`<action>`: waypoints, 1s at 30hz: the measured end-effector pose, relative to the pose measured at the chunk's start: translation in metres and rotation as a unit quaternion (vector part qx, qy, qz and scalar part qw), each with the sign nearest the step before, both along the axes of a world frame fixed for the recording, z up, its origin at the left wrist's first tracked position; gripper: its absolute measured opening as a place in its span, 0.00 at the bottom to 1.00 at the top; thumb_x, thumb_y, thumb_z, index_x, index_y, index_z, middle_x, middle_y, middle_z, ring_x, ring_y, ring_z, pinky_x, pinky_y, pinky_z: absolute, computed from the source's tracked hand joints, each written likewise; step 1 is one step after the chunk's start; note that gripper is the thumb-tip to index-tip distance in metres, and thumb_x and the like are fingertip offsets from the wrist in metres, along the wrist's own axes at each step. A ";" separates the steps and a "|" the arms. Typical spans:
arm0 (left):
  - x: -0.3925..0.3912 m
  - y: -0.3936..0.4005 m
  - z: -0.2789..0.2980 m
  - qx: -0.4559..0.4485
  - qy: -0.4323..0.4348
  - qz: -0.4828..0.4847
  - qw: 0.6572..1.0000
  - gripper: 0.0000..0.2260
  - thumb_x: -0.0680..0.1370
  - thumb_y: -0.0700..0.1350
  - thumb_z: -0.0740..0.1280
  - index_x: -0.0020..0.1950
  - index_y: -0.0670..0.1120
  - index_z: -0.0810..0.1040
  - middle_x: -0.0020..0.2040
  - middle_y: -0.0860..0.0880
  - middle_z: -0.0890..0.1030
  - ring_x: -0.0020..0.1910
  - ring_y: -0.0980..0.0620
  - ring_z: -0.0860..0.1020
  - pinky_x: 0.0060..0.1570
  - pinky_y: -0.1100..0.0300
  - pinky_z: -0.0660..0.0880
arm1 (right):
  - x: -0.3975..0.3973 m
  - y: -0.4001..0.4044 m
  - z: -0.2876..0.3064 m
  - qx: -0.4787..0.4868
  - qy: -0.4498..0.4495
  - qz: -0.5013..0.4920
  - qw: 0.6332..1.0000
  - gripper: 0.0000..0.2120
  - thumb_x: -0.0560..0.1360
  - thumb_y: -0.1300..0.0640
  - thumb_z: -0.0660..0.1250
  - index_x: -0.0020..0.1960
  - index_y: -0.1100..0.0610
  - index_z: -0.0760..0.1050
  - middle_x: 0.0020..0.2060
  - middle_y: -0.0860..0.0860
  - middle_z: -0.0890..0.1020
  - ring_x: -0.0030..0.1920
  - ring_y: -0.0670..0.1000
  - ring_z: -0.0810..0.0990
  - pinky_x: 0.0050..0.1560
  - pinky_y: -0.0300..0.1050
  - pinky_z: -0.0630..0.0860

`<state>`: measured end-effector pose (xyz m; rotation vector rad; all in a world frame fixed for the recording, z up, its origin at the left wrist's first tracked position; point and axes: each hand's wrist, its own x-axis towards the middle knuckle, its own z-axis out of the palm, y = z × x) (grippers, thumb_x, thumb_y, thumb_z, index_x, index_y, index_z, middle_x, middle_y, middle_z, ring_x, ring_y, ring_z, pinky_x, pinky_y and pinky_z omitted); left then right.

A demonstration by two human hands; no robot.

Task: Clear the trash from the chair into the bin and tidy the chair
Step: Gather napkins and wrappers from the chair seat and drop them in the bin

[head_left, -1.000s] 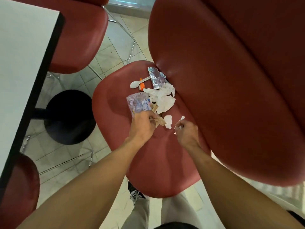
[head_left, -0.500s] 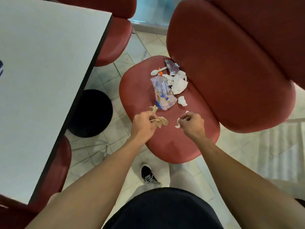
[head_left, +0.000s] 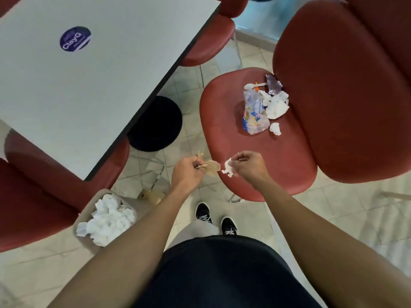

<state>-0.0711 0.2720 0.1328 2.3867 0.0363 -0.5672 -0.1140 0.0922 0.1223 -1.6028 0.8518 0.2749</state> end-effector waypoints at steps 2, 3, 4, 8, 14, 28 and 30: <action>-0.018 0.013 -0.003 -0.019 0.004 0.043 0.999 0.01 0.72 0.48 0.72 0.41 0.53 0.82 0.39 0.57 0.83 0.38 0.57 0.79 0.40 0.61 0.75 | -0.006 0.012 0.003 0.003 -0.002 0.030 1.000 0.08 0.67 0.61 0.76 0.32 0.54 0.79 0.29 0.52 0.82 0.31 0.51 0.80 0.40 0.54 0.81; -0.026 0.020 -0.005 -0.025 0.003 0.067 0.997 0.00 0.72 0.48 0.73 0.41 0.53 0.83 0.39 0.57 0.83 0.38 0.58 0.79 0.41 0.61 0.75 | -0.008 0.018 0.004 0.000 -0.006 0.046 0.999 0.08 0.67 0.60 0.76 0.33 0.54 0.79 0.30 0.52 0.82 0.31 0.51 0.80 0.38 0.52 0.80; -0.033 0.025 -0.006 -0.029 -0.001 0.083 0.996 0.00 0.72 0.47 0.73 0.42 0.53 0.83 0.39 0.57 0.82 0.38 0.59 0.78 0.40 0.62 0.75 | -0.010 0.023 0.005 -0.002 -0.009 0.058 0.998 0.08 0.67 0.60 0.76 0.33 0.54 0.79 0.30 0.53 0.82 0.30 0.51 0.79 0.36 0.50 0.79; -0.056 0.056 -0.002 -0.036 -0.001 0.146 0.989 0.03 0.72 0.45 0.73 0.41 0.53 0.81 0.36 0.58 0.78 0.34 0.64 0.74 0.34 0.66 0.68 | -0.018 0.050 0.005 0.008 0.002 0.098 0.995 0.06 0.68 0.60 0.76 0.37 0.58 0.79 0.33 0.56 0.82 0.30 0.51 0.78 0.34 0.45 0.75; -0.079 0.149 -0.005 -0.066 -0.002 0.248 0.966 0.04 0.71 0.43 0.74 0.42 0.52 0.82 0.40 0.55 0.81 0.41 0.57 0.78 0.44 0.64 0.73 | -0.012 0.125 0.006 -0.002 0.001 0.178 0.984 0.06 0.69 0.61 0.76 0.39 0.58 0.79 0.33 0.53 0.82 0.31 0.50 0.79 0.38 0.48 0.78; -0.098 0.369 -0.047 -0.046 0.073 0.320 0.943 0.04 0.71 0.43 0.73 0.45 0.46 0.83 0.41 0.54 0.82 0.43 0.54 0.80 0.45 0.65 0.71 | 0.010 0.343 -0.004 -0.100 0.008 0.309 0.946 0.08 0.69 0.62 0.74 0.36 0.54 0.77 0.31 0.52 0.77 0.32 0.52 0.76 0.37 0.46 0.75; -0.098 0.382 -0.054 -0.061 0.078 0.320 0.942 0.05 0.71 0.43 0.72 0.46 0.46 0.83 0.40 0.53 0.82 0.39 0.56 0.80 0.42 0.64 0.71 | 0.010 0.361 -0.005 -0.122 0.016 0.335 0.934 0.07 0.70 0.62 0.74 0.38 0.54 0.78 0.32 0.51 0.76 0.32 0.51 0.75 0.35 0.42 0.73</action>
